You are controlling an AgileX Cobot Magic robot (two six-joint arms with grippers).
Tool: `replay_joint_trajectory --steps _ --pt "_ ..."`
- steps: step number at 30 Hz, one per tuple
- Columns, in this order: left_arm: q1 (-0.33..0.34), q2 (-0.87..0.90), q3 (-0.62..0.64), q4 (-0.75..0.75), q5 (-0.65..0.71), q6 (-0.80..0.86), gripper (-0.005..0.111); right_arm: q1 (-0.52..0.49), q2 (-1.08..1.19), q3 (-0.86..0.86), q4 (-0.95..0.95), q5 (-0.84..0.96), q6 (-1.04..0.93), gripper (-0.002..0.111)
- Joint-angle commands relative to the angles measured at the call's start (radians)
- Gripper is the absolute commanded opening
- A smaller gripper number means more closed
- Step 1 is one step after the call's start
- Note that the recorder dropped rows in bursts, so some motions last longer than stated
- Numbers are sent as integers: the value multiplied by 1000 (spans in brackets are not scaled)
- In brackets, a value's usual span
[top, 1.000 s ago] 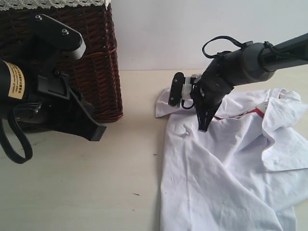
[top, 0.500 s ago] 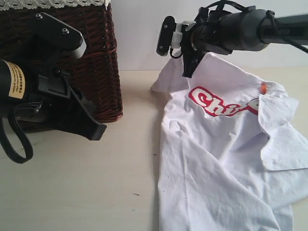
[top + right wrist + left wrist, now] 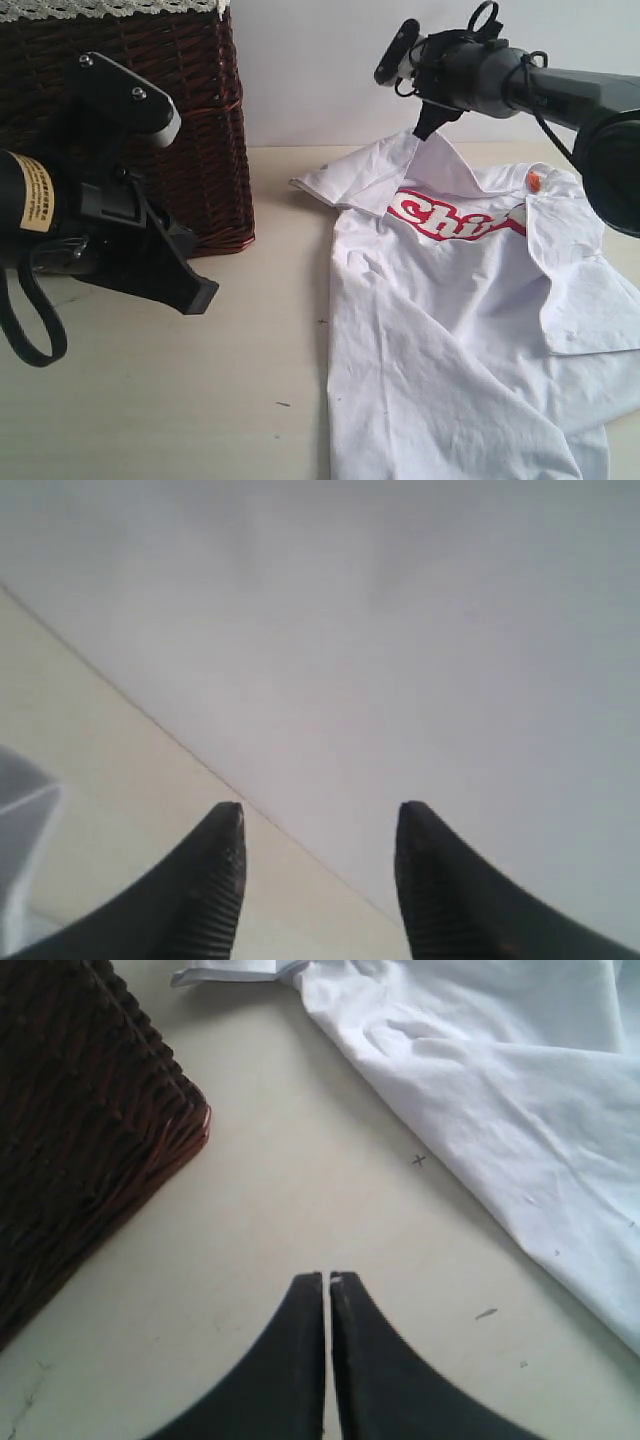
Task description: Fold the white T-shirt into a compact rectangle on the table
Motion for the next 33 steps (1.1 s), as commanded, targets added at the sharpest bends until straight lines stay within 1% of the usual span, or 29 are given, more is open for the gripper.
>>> replay_joint_trajectory --steps 1,3,4,6,7,8,9,11,12,16,19,21,22,23,25,26,27,28,29,30,31,32,33 --pt "3 -6 3 5 -23 -8 5 -45 -10 -116 115 220 37 36" --pt "3 -6 5 5 -26 -8 5 -73 -18 -141 348 253 -114 29" --pt "3 -6 7 5 -29 -8 5 -92 -25 -141 535 257 -255 27" --pt "3 -6 18 5 -41 -8 5 -126 -30 -141 944 294 -573 29" --pt "3 -6 25 5 -46 -8 5 -142 -30 -141 1100 320 -702 32" --pt "3 -6 32 5 -51 -8 5 -152 -28 -141 1194 329 -749 36" --pt "3 -6 38 5 -53 -8 5 -157 -23 -141 1217 329 -753 39" --pt "3 -6 48 5 -57 -8 5 -159 -16 -141 1207 329 -756 46" --pt "3 -6 53 5 -63 -8 5 -157 -10 -141 1186 329 -756 48" --pt "3 -6 58 5 -78 -8 5 -151 22 -141 1048 277 -677 48" --pt "3 -6 58 5 -81 -8 5 -151 64 -141 1017 225 -642 47" --pt "3 -6 58 5 -92 -8 5 -148 73 -141 1020 176 -653 30" --pt "3 -6 58 5 -97 -8 5 -145 73 -141 1018 124 -667 10" --pt "3 -6 58 5 -100 -8 5 -145 73 -141 1018 90 -674 0" --pt "3 -6 58 5 -102 -8 5 -145 71 -153 958 -20 -660 0" --pt "3 -4 58 5 -102 -8 5 -145 71 -160 839 -100 -589 0" --pt "3 -4 58 5 -104 -8 5 -145 71 -161 750 -149 -521 1" --pt "3 -4 58 5 -104 -8 5 -145 71 -161 671 -192 -455 8" --pt "3 -4 58 5 -107 -8 5 -145 71 -161 636 -204 -447 15" --pt "3 -4 58 5 -113 -8 5 -145 71 -161 611 -209 -447 31" --pt "3 -4 58 5 -117 -8 5 -145 71 -161 606 -209 -447 39" --pt "3 -4 58 5 -122 -8 5 -145 71 -161 603 -192 -447 50" --pt "3 -4 58 5 -122 -8 5 -145 71 -161 598 -173 -447 53"
